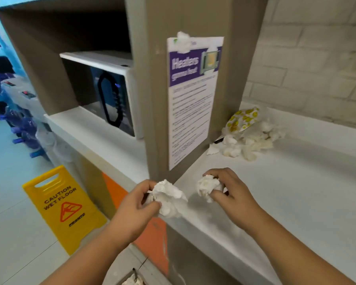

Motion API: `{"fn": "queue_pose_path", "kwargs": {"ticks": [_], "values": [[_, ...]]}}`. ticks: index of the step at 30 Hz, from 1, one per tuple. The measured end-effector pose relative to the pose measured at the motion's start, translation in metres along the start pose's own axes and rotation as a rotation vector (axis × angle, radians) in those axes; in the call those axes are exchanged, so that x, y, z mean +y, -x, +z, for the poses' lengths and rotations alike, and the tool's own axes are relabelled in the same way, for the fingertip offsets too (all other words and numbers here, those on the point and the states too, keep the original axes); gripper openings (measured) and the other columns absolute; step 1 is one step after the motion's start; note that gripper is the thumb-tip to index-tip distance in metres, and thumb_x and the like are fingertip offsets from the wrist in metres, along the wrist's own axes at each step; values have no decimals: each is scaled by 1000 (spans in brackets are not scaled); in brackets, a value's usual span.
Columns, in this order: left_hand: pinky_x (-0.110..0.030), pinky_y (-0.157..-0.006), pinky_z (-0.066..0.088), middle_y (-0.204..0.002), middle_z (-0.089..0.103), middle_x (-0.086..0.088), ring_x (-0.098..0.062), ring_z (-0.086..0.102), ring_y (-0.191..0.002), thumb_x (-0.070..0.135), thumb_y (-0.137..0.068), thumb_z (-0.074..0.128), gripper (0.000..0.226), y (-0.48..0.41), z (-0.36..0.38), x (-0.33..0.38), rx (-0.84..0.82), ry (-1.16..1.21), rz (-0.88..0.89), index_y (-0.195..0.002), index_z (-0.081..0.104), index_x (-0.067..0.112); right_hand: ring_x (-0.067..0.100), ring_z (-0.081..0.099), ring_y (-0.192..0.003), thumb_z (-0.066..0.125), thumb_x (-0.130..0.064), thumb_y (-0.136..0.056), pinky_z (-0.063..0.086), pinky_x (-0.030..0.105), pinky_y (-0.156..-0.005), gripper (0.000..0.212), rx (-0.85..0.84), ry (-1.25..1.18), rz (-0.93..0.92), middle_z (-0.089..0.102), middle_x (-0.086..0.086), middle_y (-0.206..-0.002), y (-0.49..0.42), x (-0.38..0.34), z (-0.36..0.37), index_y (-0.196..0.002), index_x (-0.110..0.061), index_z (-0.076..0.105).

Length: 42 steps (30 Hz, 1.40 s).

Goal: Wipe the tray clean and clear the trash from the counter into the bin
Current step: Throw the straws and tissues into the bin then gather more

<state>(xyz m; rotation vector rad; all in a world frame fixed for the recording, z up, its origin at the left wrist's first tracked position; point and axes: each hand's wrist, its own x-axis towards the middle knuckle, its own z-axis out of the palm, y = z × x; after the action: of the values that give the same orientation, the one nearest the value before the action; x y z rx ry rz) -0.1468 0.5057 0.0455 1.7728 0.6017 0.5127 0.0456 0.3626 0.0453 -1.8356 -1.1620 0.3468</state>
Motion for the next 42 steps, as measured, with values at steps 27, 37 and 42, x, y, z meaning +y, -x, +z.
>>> {"fn": "queue_pose_path", "kwargs": {"ticks": [27, 37, 42], "values": [[0, -65, 30, -93, 47, 13, 0, 48, -82, 3, -84, 54, 41, 82, -69, -446, 126, -445, -671, -65, 62, 38, 15, 54, -103, 52, -15, -90, 47, 29, -89, 24, -727, 206, 332, 43, -9, -119, 71, 215, 433, -105, -32, 60], [-17, -79, 36, -134, 33, 0, -18, 56, -104, 17, -90, 51, 26, 85, -23, -590, 61, -538, -804, -107, 67, 28, 19, 46, -95, 45, -14, -91, 37, 25, -75, 35, -867, 338, 304, 37, -7, -118, 85, 325, 535, -119, -34, 53], [-23, -97, 40, -141, 23, -3, -21, 50, -115, 27, -90, 52, 43, 87, -8, -627, -113, -558, -794, -133, 48, 21, 27, 39, -123, 46, -21, -90, 42, 40, -99, 47, -1025, 487, 230, 35, -3, -136, 95, 359, 561, -135, -32, 38]]}}
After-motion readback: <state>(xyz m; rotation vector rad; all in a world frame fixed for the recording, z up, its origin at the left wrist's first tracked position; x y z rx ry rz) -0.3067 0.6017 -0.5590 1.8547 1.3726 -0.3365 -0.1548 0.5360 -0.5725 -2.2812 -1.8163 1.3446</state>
